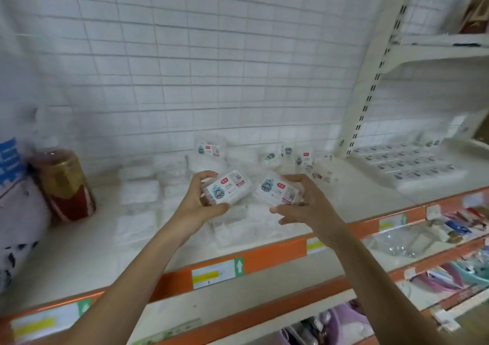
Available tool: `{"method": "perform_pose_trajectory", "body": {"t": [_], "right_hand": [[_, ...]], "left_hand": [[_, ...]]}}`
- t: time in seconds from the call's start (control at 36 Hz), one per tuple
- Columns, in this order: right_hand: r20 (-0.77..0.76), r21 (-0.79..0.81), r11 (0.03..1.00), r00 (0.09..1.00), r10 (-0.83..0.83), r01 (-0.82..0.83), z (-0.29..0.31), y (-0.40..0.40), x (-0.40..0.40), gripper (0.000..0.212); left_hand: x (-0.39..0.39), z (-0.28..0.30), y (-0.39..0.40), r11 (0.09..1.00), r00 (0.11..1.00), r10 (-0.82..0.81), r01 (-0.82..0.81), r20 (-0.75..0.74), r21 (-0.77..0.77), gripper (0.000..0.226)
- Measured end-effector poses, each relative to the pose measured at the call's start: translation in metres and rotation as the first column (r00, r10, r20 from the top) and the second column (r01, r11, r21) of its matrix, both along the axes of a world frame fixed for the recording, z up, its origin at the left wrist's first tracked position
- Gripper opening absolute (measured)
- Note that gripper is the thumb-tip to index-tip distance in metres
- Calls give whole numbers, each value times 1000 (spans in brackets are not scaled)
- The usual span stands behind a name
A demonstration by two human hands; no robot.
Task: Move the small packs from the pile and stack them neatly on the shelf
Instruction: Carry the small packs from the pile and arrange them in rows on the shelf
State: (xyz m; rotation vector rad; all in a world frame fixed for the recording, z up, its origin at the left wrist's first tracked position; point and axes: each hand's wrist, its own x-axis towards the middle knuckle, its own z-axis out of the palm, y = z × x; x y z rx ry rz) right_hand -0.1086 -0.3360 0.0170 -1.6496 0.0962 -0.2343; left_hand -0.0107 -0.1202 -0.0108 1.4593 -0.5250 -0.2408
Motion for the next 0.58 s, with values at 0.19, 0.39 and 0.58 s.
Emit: {"method": "perform_pose_trajectory", "body": {"t": [0.19,0.39,0.58], "right_hand": [[-22,-169,981,994,-103,98,0,-92,-67,55],[-6,-343,902,960,-279,261,-9,-196,-140,61],[133,-703,584,882,-453,406,-30,-291,-211,65]], "left_hand": [[-35,-1,-99,993,996,-85,83,21,79,58],[-86,-20,-226,983,985,-171,171,-8,68,60],[-130,-29,-340,950,932,-238,165,274,265,66]]}}
